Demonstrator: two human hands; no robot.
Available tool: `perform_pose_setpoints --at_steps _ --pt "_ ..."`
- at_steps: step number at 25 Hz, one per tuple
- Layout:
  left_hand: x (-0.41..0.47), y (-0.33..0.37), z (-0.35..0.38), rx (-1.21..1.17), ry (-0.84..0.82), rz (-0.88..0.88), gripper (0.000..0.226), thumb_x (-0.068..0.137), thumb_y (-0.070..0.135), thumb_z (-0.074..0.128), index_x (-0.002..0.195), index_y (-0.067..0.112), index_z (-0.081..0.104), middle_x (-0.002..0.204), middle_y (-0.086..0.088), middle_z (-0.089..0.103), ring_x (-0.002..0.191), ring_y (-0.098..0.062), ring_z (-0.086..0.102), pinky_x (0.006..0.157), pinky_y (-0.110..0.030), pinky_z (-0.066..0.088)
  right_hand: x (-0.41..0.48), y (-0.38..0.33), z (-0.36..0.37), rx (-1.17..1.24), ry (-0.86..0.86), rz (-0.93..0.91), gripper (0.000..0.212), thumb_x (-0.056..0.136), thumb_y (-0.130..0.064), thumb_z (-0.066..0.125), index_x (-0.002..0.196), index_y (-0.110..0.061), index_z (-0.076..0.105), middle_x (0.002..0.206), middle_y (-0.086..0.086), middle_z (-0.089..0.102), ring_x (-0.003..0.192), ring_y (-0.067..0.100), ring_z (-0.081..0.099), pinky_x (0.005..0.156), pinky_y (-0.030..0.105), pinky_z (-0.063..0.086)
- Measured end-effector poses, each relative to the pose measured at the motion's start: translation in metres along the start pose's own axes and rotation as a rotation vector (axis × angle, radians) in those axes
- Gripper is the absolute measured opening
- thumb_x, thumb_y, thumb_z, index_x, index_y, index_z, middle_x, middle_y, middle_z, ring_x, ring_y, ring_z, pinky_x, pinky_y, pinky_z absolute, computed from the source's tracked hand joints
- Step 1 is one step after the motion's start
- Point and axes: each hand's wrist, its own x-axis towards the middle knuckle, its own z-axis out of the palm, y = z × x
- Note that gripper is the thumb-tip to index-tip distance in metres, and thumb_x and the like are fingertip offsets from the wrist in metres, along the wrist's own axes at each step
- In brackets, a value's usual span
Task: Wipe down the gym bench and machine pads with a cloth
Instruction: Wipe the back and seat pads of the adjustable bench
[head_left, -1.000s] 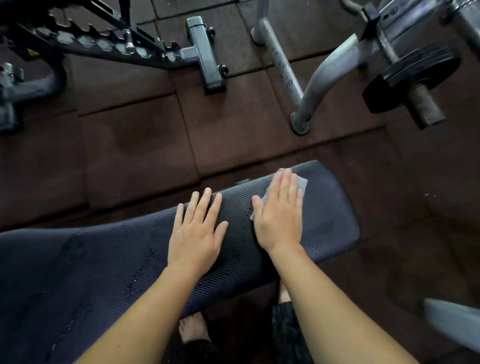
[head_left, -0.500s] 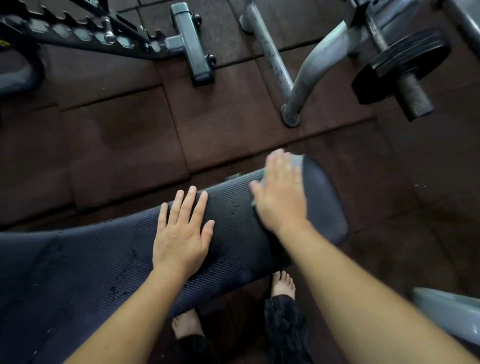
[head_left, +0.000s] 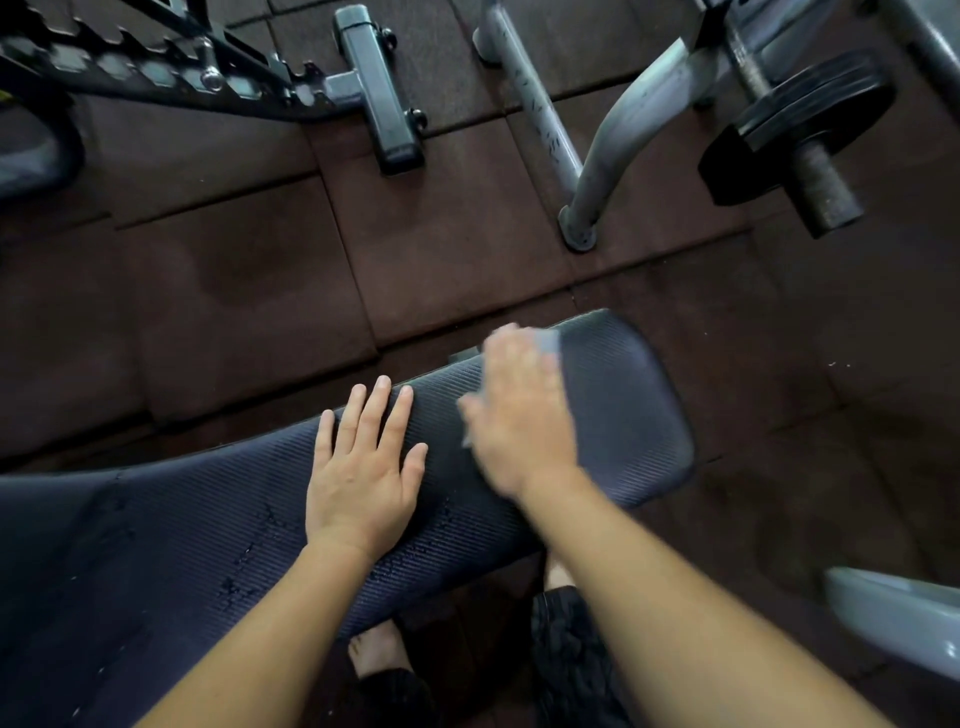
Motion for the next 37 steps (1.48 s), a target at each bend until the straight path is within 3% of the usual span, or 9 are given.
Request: perform_pose_setpoints --at_steps 3,7,9,14,18,21,28,34,37 --pt "-0.001 -0.001 -0.001 -0.003 -0.002 0.002 0.066 0.104 0.054 0.024 0.164 0.026 0.024 0.172 0.001 0.018 0.159 -0.023 0.015 0.128 -0.049 0.009 -0.014 0.016 0.005 -0.026 -0.044 -0.257 0.076 0.101 -0.05 0.025 0.164 -0.01 0.015 0.172 0.01 0.013 0.159 0.026 0.009 0.126 0.053 0.018" --pt "0.0 -0.001 0.0 -0.001 -0.002 -0.007 0.065 0.104 0.053 0.024 0.164 0.027 0.022 0.172 0.001 0.017 0.159 -0.023 0.013 0.128 -0.049 0.008 0.002 0.12 -0.019 0.033 -0.005 0.218 0.078 0.1 -0.051 0.026 0.165 -0.01 0.011 0.173 0.01 0.008 0.159 0.026 0.006 0.127 0.053 0.016" --pt "0.0 0.0 -0.001 -0.005 -0.01 -0.01 0.065 0.105 0.054 0.024 0.164 0.027 0.021 0.172 0.001 0.016 0.159 -0.022 0.012 0.129 -0.049 0.008 -0.016 0.088 -0.012 0.029 0.069 0.294 0.077 0.1 -0.048 0.029 0.164 -0.008 0.012 0.172 0.015 0.009 0.159 0.029 0.008 0.127 0.054 0.016" --pt "0.0 0.0 -0.003 -0.027 -0.007 -0.005 0.065 0.104 0.054 0.023 0.164 0.027 0.023 0.172 0.0 0.018 0.159 -0.024 0.014 0.128 -0.05 0.01 -0.082 0.04 0.022 -0.07 0.024 -0.246 0.073 0.1 -0.045 0.036 0.162 -0.007 0.025 0.17 0.014 0.017 0.158 0.029 0.018 0.124 0.051 0.016" --pt "-0.001 -0.002 -0.002 -0.024 -0.006 -0.008 0.065 0.105 0.054 0.023 0.164 0.027 0.02 0.172 0.0 0.016 0.159 -0.024 0.013 0.128 -0.051 0.009 -0.072 0.134 0.004 0.017 0.009 0.237 0.077 0.099 -0.047 0.027 0.164 -0.008 0.013 0.172 0.012 0.008 0.159 0.026 0.007 0.128 0.051 0.014" --pt "-0.001 -0.001 -0.003 -0.023 -0.019 -0.006 0.065 0.105 0.054 0.022 0.164 0.026 0.019 0.173 0.0 0.015 0.159 -0.024 0.012 0.128 -0.051 0.01 -0.076 0.11 0.005 0.07 0.077 0.431 0.079 0.1 -0.047 0.027 0.162 0.0 0.013 0.171 0.018 0.009 0.158 0.032 0.007 0.127 0.055 0.015" --pt "-0.001 -0.002 -0.004 -0.029 -0.028 -0.008 0.065 0.105 0.054 0.022 0.165 0.027 0.018 0.173 0.0 0.015 0.159 -0.024 0.011 0.128 -0.051 0.009 -0.103 0.042 0.021 -0.017 -0.061 -0.176 0.076 0.102 -0.045 0.034 0.162 -0.002 0.017 0.171 0.016 0.008 0.16 0.028 0.005 0.127 0.05 0.015" --pt "0.0 -0.002 -0.002 -0.028 -0.034 0.004 0.066 0.105 0.055 0.019 0.165 0.027 0.015 0.173 0.0 0.013 0.16 -0.024 0.01 0.129 -0.05 0.008 -0.072 0.039 0.007 0.045 -0.014 0.143 0.079 0.103 -0.049 0.037 0.165 -0.009 0.008 0.173 0.01 0.0 0.16 0.023 -0.003 0.13 0.044 0.004" --pt "0.0 -0.003 -0.005 -0.053 -0.043 0.003 0.066 0.105 0.055 0.02 0.165 0.027 0.016 0.173 -0.001 0.013 0.16 -0.023 0.009 0.129 -0.05 0.008 -0.09 -0.011 0.026 -0.018 -0.022 -0.115 0.078 0.103 -0.047 0.039 0.164 -0.007 0.01 0.172 0.014 0.003 0.16 0.027 0.001 0.129 0.047 0.006"
